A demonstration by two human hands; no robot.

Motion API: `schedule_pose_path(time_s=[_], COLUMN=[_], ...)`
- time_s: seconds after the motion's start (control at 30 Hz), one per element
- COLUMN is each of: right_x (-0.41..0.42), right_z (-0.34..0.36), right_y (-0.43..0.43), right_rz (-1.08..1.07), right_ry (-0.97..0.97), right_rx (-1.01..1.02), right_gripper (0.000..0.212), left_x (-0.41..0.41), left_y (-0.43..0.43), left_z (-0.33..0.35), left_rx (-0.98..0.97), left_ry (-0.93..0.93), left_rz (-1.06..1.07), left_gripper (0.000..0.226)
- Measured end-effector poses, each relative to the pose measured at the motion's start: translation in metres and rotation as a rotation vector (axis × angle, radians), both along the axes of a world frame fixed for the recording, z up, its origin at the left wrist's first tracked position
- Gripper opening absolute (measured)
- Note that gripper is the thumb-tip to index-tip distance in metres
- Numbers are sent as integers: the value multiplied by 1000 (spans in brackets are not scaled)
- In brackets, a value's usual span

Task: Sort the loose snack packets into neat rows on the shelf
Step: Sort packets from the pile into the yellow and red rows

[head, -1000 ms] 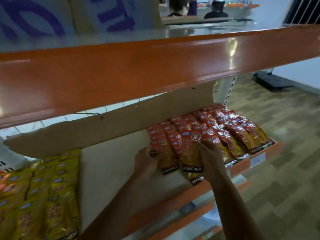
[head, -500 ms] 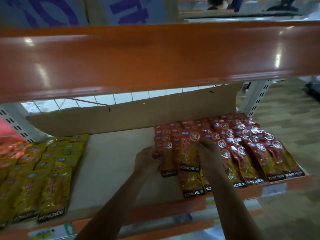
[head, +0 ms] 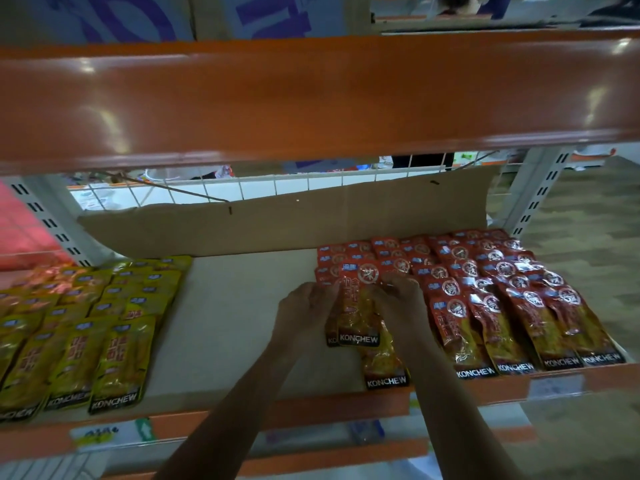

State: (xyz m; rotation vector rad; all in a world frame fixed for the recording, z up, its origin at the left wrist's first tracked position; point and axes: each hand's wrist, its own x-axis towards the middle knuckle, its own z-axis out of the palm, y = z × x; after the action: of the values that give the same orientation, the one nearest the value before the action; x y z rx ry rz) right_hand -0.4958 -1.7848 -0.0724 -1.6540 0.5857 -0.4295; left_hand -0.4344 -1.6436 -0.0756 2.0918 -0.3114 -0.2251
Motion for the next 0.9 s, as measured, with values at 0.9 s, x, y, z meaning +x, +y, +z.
schedule_pose_path(time_s=[0.9], right_x=[-17], right_z=[-6], right_y=[6], right_rz=[114], right_ry=[213], right_rx=[-611], right_gripper=[40], left_x=[-11], left_y=[28], left_z=[-12], left_rx=[206], left_ry=[94], left_rz=[-135], left_gripper=[18])
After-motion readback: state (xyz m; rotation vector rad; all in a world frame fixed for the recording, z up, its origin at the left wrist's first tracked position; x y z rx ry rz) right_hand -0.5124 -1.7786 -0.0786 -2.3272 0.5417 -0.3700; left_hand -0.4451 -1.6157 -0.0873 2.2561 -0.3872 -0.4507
